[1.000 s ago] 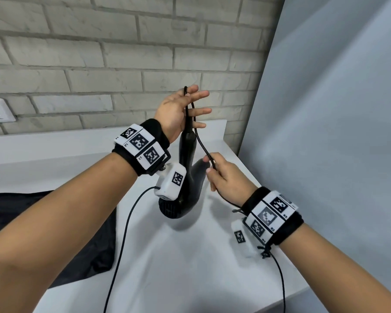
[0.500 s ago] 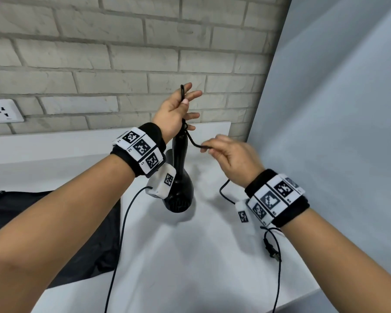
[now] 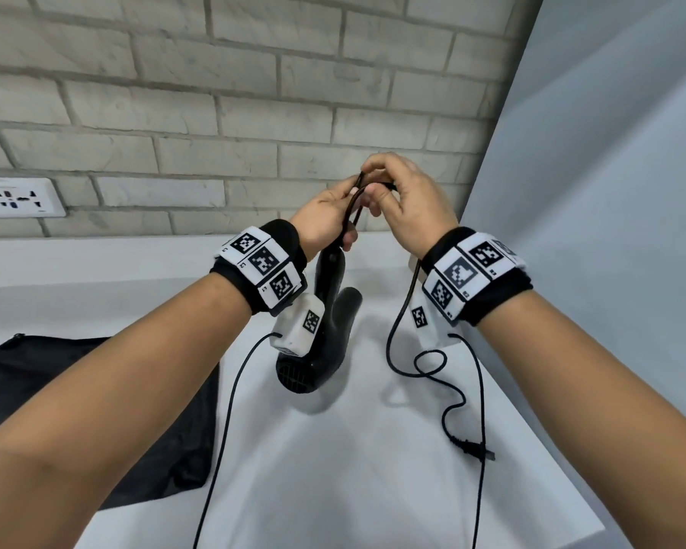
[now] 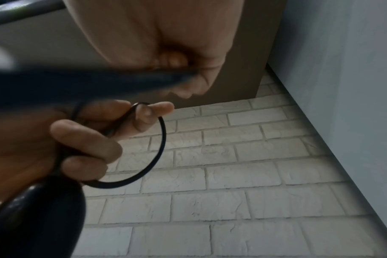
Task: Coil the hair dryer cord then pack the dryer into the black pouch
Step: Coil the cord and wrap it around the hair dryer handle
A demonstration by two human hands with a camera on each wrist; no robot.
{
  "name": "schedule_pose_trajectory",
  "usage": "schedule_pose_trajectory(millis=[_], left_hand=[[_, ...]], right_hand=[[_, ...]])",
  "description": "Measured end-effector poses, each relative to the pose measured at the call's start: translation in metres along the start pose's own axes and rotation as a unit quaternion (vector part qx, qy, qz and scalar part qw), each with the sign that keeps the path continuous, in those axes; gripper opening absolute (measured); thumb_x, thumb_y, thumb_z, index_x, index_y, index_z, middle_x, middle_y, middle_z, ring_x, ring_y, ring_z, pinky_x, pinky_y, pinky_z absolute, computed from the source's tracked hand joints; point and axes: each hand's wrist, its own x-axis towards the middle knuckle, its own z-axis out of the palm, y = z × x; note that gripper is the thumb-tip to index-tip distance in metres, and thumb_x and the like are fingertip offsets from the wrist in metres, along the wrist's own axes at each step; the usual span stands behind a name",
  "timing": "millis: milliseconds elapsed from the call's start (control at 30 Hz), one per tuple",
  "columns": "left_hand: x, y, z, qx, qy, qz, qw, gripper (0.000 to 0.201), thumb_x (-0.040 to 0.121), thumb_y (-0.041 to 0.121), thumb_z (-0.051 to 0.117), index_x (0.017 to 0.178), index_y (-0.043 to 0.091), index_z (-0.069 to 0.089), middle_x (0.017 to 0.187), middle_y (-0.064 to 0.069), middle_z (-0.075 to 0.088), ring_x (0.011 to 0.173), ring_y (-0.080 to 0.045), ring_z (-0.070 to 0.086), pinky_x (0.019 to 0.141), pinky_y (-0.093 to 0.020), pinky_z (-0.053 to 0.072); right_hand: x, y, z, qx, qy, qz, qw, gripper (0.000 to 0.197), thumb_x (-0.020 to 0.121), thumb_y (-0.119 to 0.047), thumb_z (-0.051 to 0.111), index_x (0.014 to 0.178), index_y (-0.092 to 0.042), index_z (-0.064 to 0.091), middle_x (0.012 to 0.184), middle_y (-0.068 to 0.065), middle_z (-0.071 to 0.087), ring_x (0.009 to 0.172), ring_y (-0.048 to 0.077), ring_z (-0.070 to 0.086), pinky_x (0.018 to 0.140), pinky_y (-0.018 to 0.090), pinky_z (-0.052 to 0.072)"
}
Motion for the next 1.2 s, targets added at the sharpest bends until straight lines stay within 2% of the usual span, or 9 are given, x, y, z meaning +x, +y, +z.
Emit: schedule_pose_trajectory(millis=[200, 300, 433, 533, 667, 933, 1033, 1133, 1200], left_hand=[[-0.002, -0.001, 0.007, -0.041, -0.003, -0.042, 0.998, 0.055, 0.098, 0.050, 0.010, 0.080, 0.025, 0.055, 0.068, 0.006, 0.048, 0.037, -0.005, 0.021, 0.046, -0.024, 0.017], [-0.002, -0.003, 0.007, -0.037, 0.000, -0.042, 0.998, 0.048, 0.099, 0.046, 0.018, 0.081, 0.022, 0.055, 0.053, 0.011, 0.045, 0.037, -0.005, 0.020, 0.044, -0.022, 0.016], [-0.001, -0.003, 0.004, -0.057, 0.002, -0.064, 0.996, 0.051, 0.100, 0.032, 0.023, 0.070, 0.012, 0.059, 0.039, 0.012, 0.029, 0.033, -0.005, 0.018, 0.043, -0.021, 0.014], [0.000, -0.004, 0.000, -0.074, 0.009, -0.074, 0.994, 0.045, 0.096, 0.021, 0.025, 0.065, 0.011, 0.057, 0.038, 0.012, 0.024, 0.031, -0.004, 0.015, 0.041, -0.019, 0.014], [0.003, -0.007, -0.007, -0.100, -0.014, -0.080, 0.992, 0.043, 0.095, 0.018, 0.024, 0.070, 0.009, 0.058, 0.039, 0.012, 0.025, 0.031, -0.004, 0.016, 0.038, -0.016, 0.017], [0.004, -0.009, -0.007, -0.138, -0.062, -0.064, 0.986, 0.045, 0.091, 0.013, 0.015, 0.086, 0.007, 0.060, 0.045, 0.010, 0.041, 0.030, -0.003, 0.019, 0.037, -0.017, 0.017], [0.005, -0.012, -0.006, -0.162, -0.065, -0.065, 0.983, 0.046, 0.090, 0.013, 0.015, 0.091, 0.007, 0.061, 0.048, 0.010, 0.045, 0.030, -0.003, 0.022, 0.036, -0.016, 0.019], [0.004, -0.012, -0.004, -0.191, -0.047, -0.064, 0.978, 0.042, 0.093, 0.014, 0.017, 0.097, 0.010, 0.059, 0.054, 0.010, 0.053, 0.032, -0.002, 0.025, 0.035, -0.014, 0.022], [0.004, -0.010, -0.002, -0.198, -0.022, -0.063, 0.978, 0.038, 0.095, 0.014, 0.019, 0.098, 0.012, 0.057, 0.061, 0.009, 0.057, 0.034, -0.003, 0.028, 0.036, -0.015, 0.024]], right_hand=[[0.009, 0.007, 0.003, -0.050, -0.028, 0.037, 0.998, 0.032, 0.092, -0.032, 0.046, 0.121, -0.020, 0.053, 0.124, 0.008, 0.053, 0.110, 0.021, 0.054, 0.094, 0.036, 0.043], [0.012, 0.013, 0.003, -0.004, -0.076, 0.035, 0.996, 0.027, 0.091, -0.037, 0.042, 0.092, -0.019, 0.063, 0.091, 0.008, 0.067, 0.088, 0.023, 0.061, 0.082, 0.041, 0.048], [0.010, 0.019, -0.002, 0.143, -0.123, 0.029, 0.982, 0.036, 0.090, -0.034, 0.036, 0.061, -0.022, 0.052, 0.054, -0.001, 0.053, 0.056, 0.012, 0.048, 0.068, 0.029, 0.042], [0.004, 0.020, -0.007, 0.174, -0.155, 0.047, 0.971, 0.031, 0.094, -0.024, 0.036, 0.073, -0.015, 0.057, 0.056, -0.003, 0.051, 0.042, 0.001, 0.042, 0.048, 0.009, 0.034], [-0.007, 0.024, -0.005, 0.194, -0.168, 0.080, 0.963, 0.031, 0.096, -0.008, 0.033, 0.094, -0.026, 0.059, 0.065, -0.009, 0.051, 0.036, 0.003, 0.030, 0.035, 0.018, 0.029], [-0.022, 0.027, 0.017, 0.112, -0.100, 0.081, 0.985, 0.028, 0.095, -0.004, 0.032, 0.120, -0.007, 0.043, 0.074, -0.010, 0.053, 0.054, -0.007, 0.050, 0.048, 0.005, 0.035], [-0.028, 0.027, 0.027, 0.081, -0.127, 0.112, 0.982, 0.038, 0.093, -0.003, 0.033, 0.131, -0.007, 0.030, 0.087, -0.003, 0.054, 0.069, 0.004, 0.051, 0.053, 0.001, 0.037], [-0.039, 0.024, 0.036, 0.063, -0.167, 0.159, 0.971, 0.046, 0.091, -0.005, 0.038, 0.135, -0.008, 0.024, 0.091, 0.004, 0.055, 0.065, 0.008, 0.049, 0.050, 0.009, 0.039], [-0.045, 0.023, 0.042, 0.054, -0.167, 0.172, 0.969, 0.048, 0.091, -0.005, 0.039, 0.136, -0.006, 0.024, 0.090, 0.007, 0.056, 0.076, 0.016, 0.053, 0.065, 0.022, 0.041]])
